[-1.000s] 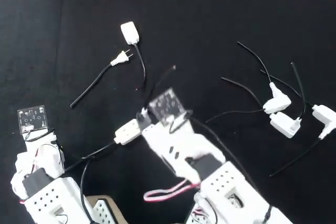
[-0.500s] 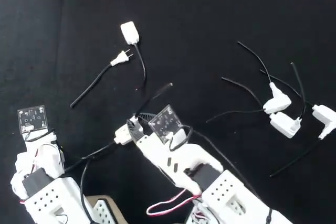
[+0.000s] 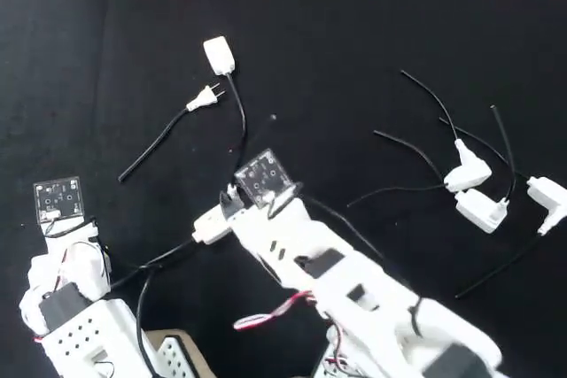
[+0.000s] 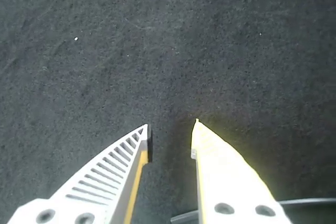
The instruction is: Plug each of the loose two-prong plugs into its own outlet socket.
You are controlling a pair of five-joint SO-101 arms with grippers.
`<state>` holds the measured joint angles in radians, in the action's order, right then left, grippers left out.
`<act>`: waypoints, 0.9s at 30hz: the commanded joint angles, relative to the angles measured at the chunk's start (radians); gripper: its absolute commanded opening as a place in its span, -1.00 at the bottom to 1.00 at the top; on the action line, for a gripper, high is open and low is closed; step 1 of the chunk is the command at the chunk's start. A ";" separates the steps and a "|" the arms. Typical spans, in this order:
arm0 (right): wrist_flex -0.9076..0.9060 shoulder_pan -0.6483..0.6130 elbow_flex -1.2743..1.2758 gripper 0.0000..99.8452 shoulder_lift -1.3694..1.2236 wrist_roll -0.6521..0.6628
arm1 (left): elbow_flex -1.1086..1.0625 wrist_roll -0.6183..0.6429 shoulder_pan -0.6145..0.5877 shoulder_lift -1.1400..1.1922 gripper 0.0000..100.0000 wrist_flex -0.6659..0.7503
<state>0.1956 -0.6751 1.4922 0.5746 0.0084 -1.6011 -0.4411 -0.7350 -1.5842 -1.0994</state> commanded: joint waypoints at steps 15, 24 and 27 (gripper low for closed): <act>0.086 -0.035 0.090 -0.98 0.153 -0.008 | 0.005 -0.008 0.012 -0.003 -0.72 0.011; -0.014 -0.074 0.110 -0.98 0.242 -0.015 | 0.005 -0.008 0.016 -0.003 -0.72 0.009; -0.021 -0.068 0.045 -0.98 0.136 -0.060 | 0.005 -0.008 0.016 -0.003 -0.72 0.009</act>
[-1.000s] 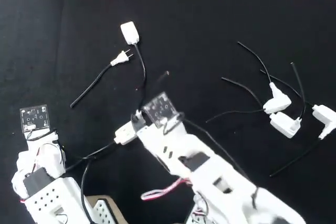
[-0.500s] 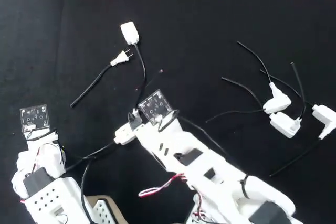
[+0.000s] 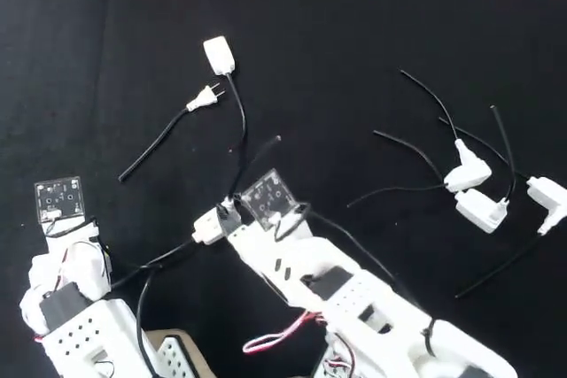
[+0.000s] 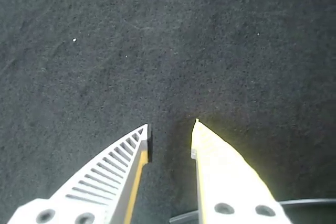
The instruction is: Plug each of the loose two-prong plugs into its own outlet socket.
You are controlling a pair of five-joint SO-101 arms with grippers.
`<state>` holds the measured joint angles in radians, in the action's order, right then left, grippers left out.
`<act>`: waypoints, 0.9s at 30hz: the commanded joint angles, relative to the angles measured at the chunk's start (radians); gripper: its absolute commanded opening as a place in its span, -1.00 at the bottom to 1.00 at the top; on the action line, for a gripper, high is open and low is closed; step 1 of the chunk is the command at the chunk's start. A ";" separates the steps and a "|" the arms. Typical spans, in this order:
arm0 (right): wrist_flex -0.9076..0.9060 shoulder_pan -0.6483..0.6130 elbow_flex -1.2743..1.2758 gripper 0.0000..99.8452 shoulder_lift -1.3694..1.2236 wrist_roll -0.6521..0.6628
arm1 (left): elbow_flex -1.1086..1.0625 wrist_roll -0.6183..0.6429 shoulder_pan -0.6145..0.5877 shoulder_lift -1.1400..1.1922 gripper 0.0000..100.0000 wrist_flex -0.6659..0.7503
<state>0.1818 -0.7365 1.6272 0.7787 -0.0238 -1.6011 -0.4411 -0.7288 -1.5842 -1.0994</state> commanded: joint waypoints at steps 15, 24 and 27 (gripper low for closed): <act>-0.015 0.029 -0.134 -0.98 -0.148 -0.054 | 0.005 -0.008 0.010 -0.003 -0.72 0.011; -0.015 0.031 -0.153 -0.98 -0.206 -0.012 | 0.005 -0.009 0.010 -0.003 -0.72 0.009; -0.017 0.031 -0.179 -0.98 -0.263 -0.011 | 0.005 -0.009 0.010 -0.003 -0.72 0.009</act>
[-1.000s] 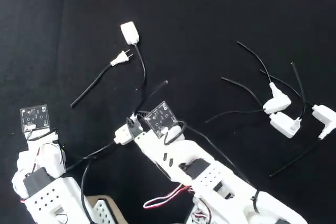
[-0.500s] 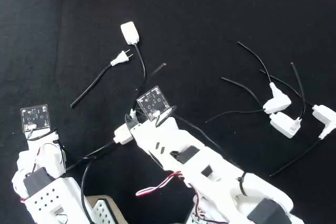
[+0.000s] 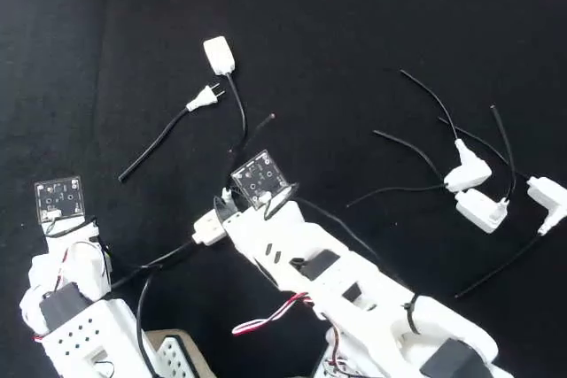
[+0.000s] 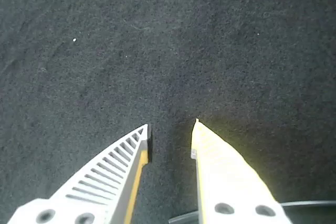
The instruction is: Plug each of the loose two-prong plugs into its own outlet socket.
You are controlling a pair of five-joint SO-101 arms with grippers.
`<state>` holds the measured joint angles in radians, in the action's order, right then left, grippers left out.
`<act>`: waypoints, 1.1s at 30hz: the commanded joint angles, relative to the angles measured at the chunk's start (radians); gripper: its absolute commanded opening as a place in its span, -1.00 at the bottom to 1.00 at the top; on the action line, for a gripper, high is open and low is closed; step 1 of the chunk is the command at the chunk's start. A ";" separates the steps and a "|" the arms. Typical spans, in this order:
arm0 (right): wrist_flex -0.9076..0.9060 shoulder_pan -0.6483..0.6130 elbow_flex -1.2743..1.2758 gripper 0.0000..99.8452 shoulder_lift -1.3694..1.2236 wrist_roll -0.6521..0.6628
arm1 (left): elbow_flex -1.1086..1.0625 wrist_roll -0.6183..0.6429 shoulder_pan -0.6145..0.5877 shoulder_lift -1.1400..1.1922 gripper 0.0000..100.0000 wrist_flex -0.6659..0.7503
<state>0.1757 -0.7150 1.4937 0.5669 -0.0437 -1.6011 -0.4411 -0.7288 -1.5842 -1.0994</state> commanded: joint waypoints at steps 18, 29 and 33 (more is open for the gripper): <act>-0.256 -0.034 -0.045 -0.98 0.024 0.163 | 0.005 -0.009 0.010 -0.003 -0.72 0.009; -0.334 -0.066 -0.082 -0.97 0.013 0.178 | 0.005 -0.009 0.008 -0.003 -0.72 0.009; -0.359 -0.066 -0.156 -0.97 -0.073 0.178 | 0.005 -0.009 0.010 -0.003 -0.72 0.009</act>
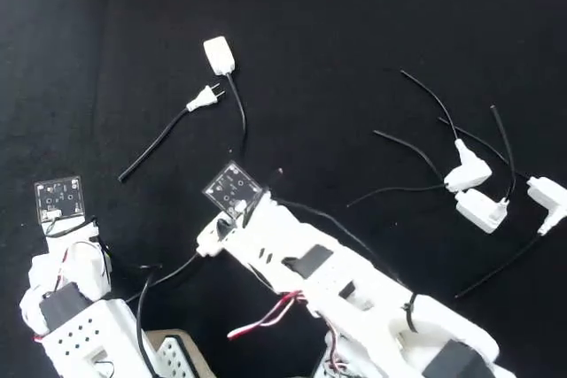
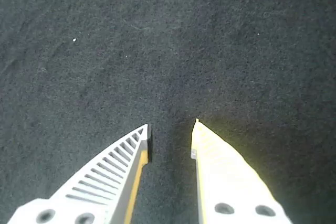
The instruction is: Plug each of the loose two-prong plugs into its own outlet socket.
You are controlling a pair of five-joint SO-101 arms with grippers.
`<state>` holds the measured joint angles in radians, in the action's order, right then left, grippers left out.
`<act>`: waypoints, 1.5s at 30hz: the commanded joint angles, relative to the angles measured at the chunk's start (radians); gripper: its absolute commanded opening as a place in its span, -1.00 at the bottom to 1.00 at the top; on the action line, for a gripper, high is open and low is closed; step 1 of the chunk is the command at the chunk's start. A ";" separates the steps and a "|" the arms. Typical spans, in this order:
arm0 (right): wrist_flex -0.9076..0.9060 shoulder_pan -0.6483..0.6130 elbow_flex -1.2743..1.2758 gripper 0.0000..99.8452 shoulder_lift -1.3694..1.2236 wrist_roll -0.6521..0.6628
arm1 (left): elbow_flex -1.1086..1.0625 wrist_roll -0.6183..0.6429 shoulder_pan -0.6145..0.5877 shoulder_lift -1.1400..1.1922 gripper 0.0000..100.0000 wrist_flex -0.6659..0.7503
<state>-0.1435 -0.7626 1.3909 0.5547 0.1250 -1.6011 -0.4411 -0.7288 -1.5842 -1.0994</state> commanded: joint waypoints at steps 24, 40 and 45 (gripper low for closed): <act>-0.425 0.743 -0.183 -0.98 0.027 0.528 | 0.004 -0.009 0.007 -0.003 -0.72 0.011; -0.229 1.479 -0.179 -0.95 0.028 0.907 | 0.007 -0.009 0.012 -0.003 -0.71 0.011; -0.276 1.450 -0.140 -0.39 0.036 0.905 | 0.028 -0.006 0.039 -0.003 -0.71 0.006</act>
<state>-0.3966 0.6874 1.2528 0.5715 1.0226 -1.6011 -0.4411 -0.7242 -1.5842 -1.0994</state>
